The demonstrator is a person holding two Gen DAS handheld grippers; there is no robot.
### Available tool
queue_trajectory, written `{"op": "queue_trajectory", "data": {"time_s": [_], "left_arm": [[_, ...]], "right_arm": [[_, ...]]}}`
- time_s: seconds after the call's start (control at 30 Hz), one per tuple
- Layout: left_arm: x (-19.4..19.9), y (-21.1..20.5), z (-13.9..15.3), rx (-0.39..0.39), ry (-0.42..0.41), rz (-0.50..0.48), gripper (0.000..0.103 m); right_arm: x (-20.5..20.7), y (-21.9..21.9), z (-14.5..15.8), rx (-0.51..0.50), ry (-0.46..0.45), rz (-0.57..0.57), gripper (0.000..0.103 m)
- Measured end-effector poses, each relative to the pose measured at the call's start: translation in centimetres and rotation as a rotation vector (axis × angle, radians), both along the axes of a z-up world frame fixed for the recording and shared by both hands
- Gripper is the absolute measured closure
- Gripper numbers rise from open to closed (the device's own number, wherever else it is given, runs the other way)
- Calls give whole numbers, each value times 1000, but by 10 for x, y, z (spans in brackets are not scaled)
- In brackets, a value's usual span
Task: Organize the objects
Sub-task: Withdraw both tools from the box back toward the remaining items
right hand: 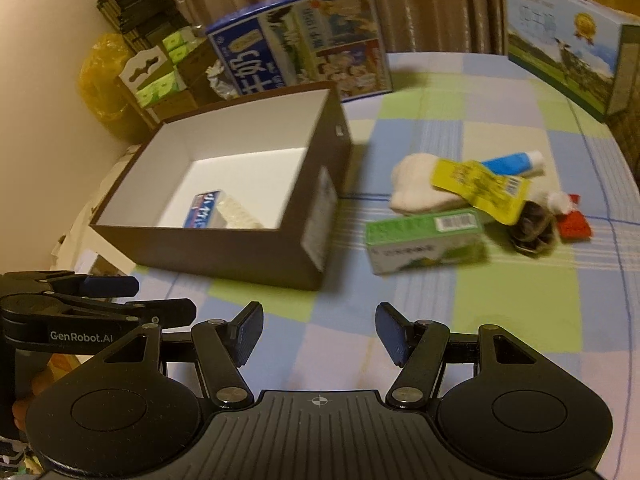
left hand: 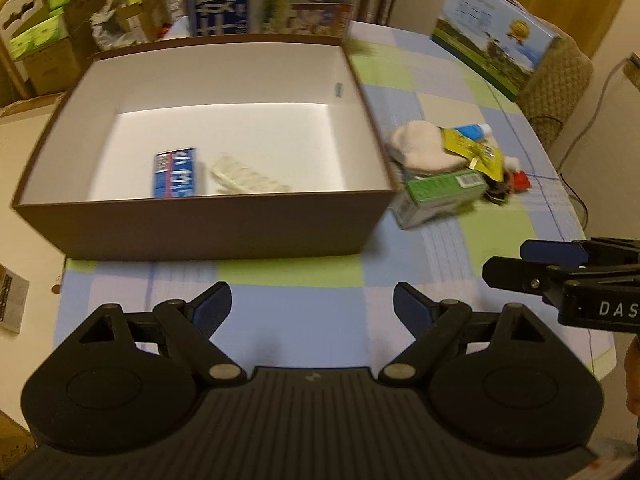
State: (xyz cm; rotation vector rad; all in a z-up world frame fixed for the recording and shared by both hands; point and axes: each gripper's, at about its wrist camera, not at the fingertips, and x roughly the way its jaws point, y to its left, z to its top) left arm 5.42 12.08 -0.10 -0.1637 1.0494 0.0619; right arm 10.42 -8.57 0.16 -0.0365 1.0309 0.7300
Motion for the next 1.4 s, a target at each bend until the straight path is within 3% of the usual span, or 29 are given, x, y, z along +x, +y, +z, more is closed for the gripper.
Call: {"op": "queue_trajectory", "data": {"time_s": [0.47, 1.0, 1.4], "left_arm": [[32, -72, -13, -18, -4, -119, 17], [62, -115, -23, -10, -38, -236, 17], [121, -139, -31, 83, -65, -393, 18]], "right_arm": [[27, -84, -6, -15, 24, -129, 43], [49, -141, -16, -18, 50, -240, 43], [65, -176, -24, -27, 62, -324, 43]]}}
